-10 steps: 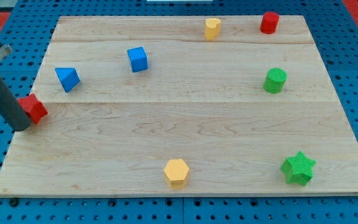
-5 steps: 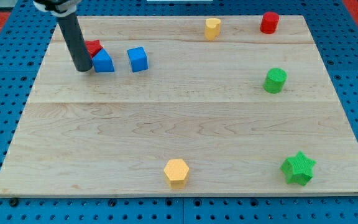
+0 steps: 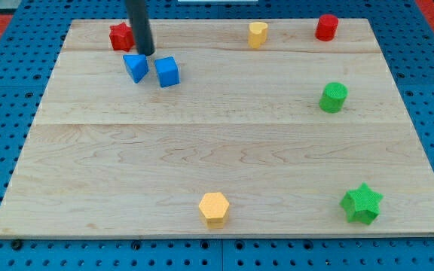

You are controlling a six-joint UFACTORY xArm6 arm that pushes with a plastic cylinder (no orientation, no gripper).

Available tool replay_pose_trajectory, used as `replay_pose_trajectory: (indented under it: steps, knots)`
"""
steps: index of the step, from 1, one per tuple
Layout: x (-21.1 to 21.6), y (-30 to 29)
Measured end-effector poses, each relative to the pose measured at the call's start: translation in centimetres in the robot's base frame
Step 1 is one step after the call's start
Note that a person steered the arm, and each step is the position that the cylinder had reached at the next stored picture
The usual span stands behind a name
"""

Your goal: Move the red star towards the top left

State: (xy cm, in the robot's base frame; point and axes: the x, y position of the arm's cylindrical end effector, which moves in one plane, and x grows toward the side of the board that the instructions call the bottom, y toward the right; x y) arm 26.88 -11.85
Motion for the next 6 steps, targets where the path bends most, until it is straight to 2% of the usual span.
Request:
replay_pose_trajectory:
  steps: [3,4,5,6]
  knots:
    - [-0.7,-3.4]
    - [-0.6,-0.3]
    - [-0.5,0.0]
    - [-0.9,-3.8]
